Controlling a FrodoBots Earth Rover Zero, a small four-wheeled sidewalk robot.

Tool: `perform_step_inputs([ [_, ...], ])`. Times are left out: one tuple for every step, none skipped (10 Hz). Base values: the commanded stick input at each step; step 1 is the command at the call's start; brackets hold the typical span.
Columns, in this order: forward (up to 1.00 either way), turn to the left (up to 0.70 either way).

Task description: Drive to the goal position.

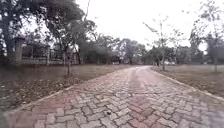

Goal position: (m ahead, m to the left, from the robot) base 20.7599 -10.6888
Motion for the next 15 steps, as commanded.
perform_step_inputs([
  [0.70,-0.15],
  [0.70,-0.29],
  [0.70,-0.26],
  [0.70,-0.13],
  [0.70,0.00],
  [0.70,0.00],
  [0.70,0.00],
  [0.70,0.00],
  [0.69,0.00],
  [0.67,0.00],
  [0.63,0.00],
  [0.63,0.00],
  [0.67,0.00],
  [0.68,0.00],
  [0.70,0.00],
])
